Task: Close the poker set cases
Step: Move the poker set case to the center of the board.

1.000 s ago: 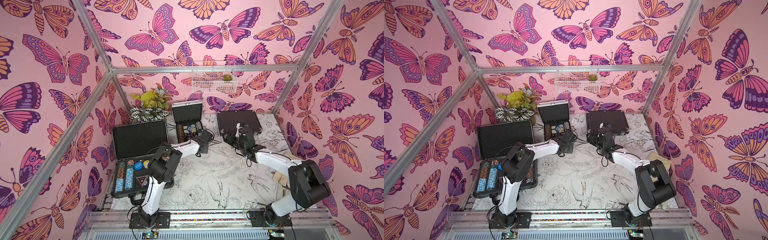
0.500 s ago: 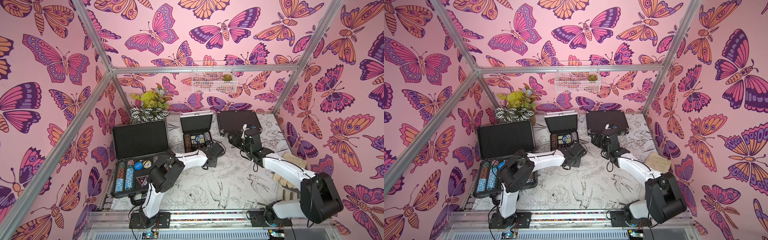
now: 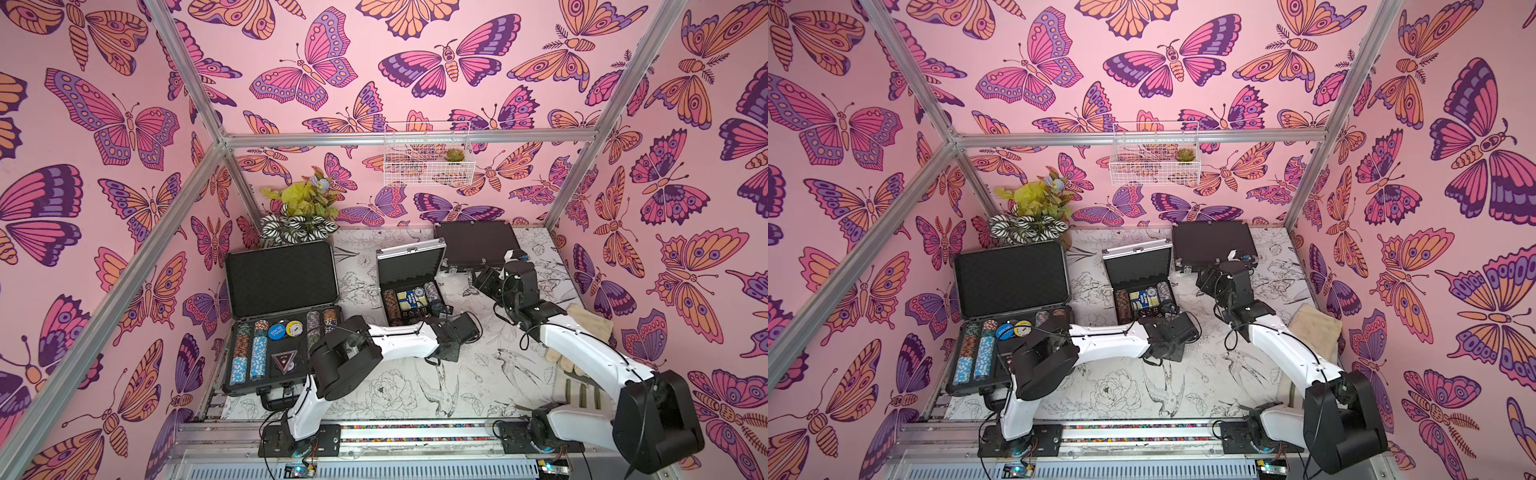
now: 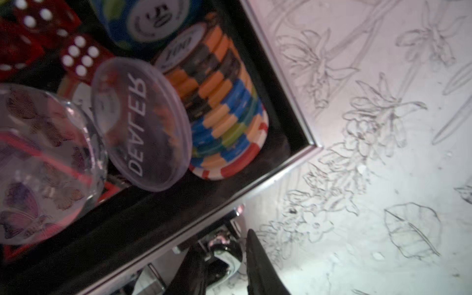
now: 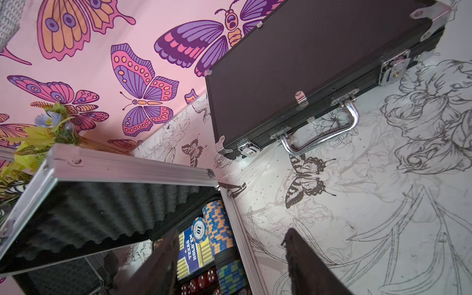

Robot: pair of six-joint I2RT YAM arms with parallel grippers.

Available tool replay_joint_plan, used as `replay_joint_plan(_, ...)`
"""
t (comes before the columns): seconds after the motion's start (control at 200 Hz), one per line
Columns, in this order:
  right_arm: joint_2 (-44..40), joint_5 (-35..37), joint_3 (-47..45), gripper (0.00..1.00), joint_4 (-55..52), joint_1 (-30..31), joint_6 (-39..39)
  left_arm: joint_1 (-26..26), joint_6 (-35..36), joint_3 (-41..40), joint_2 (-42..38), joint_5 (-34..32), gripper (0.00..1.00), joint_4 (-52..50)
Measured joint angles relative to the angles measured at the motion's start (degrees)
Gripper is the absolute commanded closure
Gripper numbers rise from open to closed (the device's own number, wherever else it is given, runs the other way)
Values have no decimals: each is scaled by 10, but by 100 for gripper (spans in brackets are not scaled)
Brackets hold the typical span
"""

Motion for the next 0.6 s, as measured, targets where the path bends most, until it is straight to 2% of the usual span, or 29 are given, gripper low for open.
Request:
replay_joint_plan(0.15,-2,2,-4,33,-9,-5,0,-9,-8,3,0,12,53,2)
replay_joint_plan(0.331,-2,2,-4,33,-12,-6,-1,-3,7,5,-3,20,44,-7)
replay_joint_plan(0.466,-1,-1,-4,33,-21,-6,-8,16,30,4,-29,53,41,-21)
replay_joint_plan(0.601,19,-21,-4,36,-26,-6,-14,51,60,3,-92,99,41,-23)
